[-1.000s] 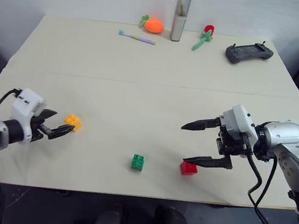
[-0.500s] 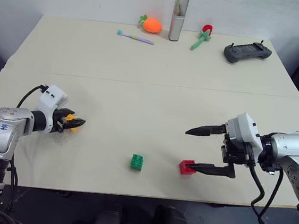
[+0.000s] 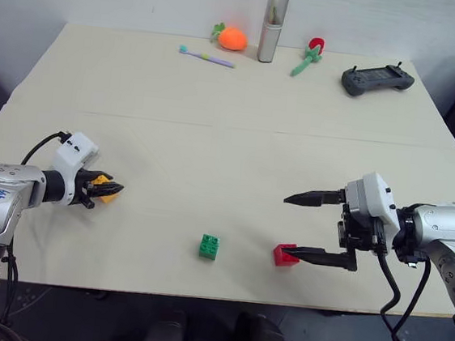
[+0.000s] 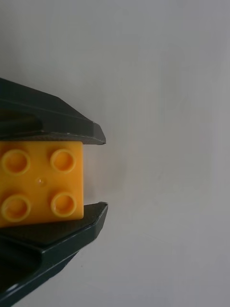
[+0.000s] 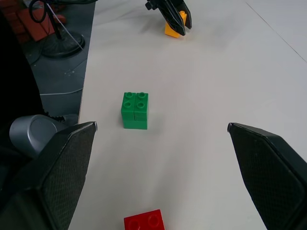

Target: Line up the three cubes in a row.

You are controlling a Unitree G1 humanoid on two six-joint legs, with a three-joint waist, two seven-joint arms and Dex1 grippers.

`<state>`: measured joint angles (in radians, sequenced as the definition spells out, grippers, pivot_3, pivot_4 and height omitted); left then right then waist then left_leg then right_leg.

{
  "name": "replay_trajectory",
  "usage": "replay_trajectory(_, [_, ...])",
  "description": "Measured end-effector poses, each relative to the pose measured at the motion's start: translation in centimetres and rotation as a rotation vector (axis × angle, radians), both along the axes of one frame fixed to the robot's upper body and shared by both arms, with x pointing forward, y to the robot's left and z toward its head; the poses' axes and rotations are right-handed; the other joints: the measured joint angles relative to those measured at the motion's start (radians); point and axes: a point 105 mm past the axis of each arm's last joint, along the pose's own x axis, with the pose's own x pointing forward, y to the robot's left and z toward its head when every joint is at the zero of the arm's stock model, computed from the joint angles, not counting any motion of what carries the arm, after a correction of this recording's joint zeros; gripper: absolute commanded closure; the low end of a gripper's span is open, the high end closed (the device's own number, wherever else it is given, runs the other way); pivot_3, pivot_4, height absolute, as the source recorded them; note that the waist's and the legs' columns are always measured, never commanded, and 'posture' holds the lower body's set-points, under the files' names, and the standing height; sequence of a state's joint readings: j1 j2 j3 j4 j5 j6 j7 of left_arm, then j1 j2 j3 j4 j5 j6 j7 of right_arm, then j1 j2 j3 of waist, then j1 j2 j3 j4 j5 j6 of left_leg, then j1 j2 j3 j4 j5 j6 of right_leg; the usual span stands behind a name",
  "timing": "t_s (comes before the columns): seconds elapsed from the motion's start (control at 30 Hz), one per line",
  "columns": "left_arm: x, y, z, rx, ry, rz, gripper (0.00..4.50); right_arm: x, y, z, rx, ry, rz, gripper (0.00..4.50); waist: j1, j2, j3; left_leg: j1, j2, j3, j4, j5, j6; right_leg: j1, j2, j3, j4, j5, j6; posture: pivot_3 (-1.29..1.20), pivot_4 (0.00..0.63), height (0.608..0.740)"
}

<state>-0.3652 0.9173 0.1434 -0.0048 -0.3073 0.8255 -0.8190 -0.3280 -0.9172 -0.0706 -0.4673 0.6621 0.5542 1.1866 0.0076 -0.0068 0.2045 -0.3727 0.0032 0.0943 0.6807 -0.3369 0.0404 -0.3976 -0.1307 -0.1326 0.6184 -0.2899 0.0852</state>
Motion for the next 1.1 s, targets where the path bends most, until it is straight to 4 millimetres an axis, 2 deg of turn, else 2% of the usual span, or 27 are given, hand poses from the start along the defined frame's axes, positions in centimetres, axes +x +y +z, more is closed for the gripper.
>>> replay_trajectory(0.07, [-0.6,-1.7,0.8,-0.008,-0.022,-0.104,2.98,0.0,0.0,0.0,0.000,0.000,-0.001,0.00,0.000,0.000,0.000,0.000,0.000,0.000,0.000,0.000,0.000,0.000,0.000,0.000,0.000,0.000,0.000,0.00,0.150,0.740])
replay_trajectory(0.17, [-2.9,-4.6,1.5,0.033,-0.018,-0.337,2.98,0.0,0.0,-0.2,0.000,0.007,-0.002,0.00,-0.001,0.000,0.000,0.000,0.000,0.000,0.000,0.000,0.000,0.000,0.000,0.000,-0.002,0.000,0.000,0.00,0.150,0.740])
replay_trajectory(0.27, [-5.3,-6.9,1.1,0.118,0.012,-0.583,2.98,-0.1,-0.1,-0.3,0.000,0.011,-0.002,0.00,-0.004,0.000,0.000,0.000,0.000,0.000,0.000,0.000,-0.001,0.000,0.000,0.000,-0.006,0.000,0.000,0.00,0.150,0.740])
replay_trajectory(0.37, [-6.8,-7.9,0.0,0.218,0.035,-0.798,2.98,-0.2,-0.1,-0.5,0.000,0.022,-0.004,0.00,-0.005,0.001,0.000,0.000,0.000,0.000,-0.001,0.000,-0.001,0.000,0.000,0.000,-0.005,0.000,-0.001,0.00,0.150,0.740])
replay_trajectory(0.43, [-6.6,-8.2,-0.3,0.249,0.033,-0.879,2.98,-0.3,-0.2,-0.8,0.000,0.031,-0.008,0.00,-0.001,0.001,0.000,0.000,0.000,0.000,-0.001,0.000,-0.001,0.000,0.000,0.000,-0.005,0.000,-0.001,0.00,0.150,0.740])
replay_trajectory(0.57, [-5.6,-8.3,-0.2,0.291,0.002,-0.940,2.98,-0.8,0.0,-0.7,0.001,0.026,0.000,0.00,0.005,0.001,0.000,0.000,0.000,0.000,0.000,0.000,0.000,0.000,0.000,0.000,-0.005,0.000,0.000,0.00,0.150,0.740])
replay_trajectory(0.77, [-5.4,-8.1,-1.3,0.304,0.030,-1.005,2.98,-1.3,-0.1,-1.0,0.010,0.038,-0.022,0.00,0.007,0.001,0.000,-0.001,0.000,0.000,0.000,0.000,0.001,0.000,0.001,-0.001,-0.002,0.000,0.000,0.00,0.150,0.740])
replay_trajectory(1.1, [-4.8,-8.3,-2.1,0.317,0.020,-0.999,2.98,-1.4,-0.5,-1.1,-0.007,0.037,-0.044,0.00,0.016,0.001,0.000,-0.001,0.000,0.000,0.001,0.001,0.002,0.000,0.000,-0.001,-0.001,0.000,0.000,0.00,0.150,0.740])
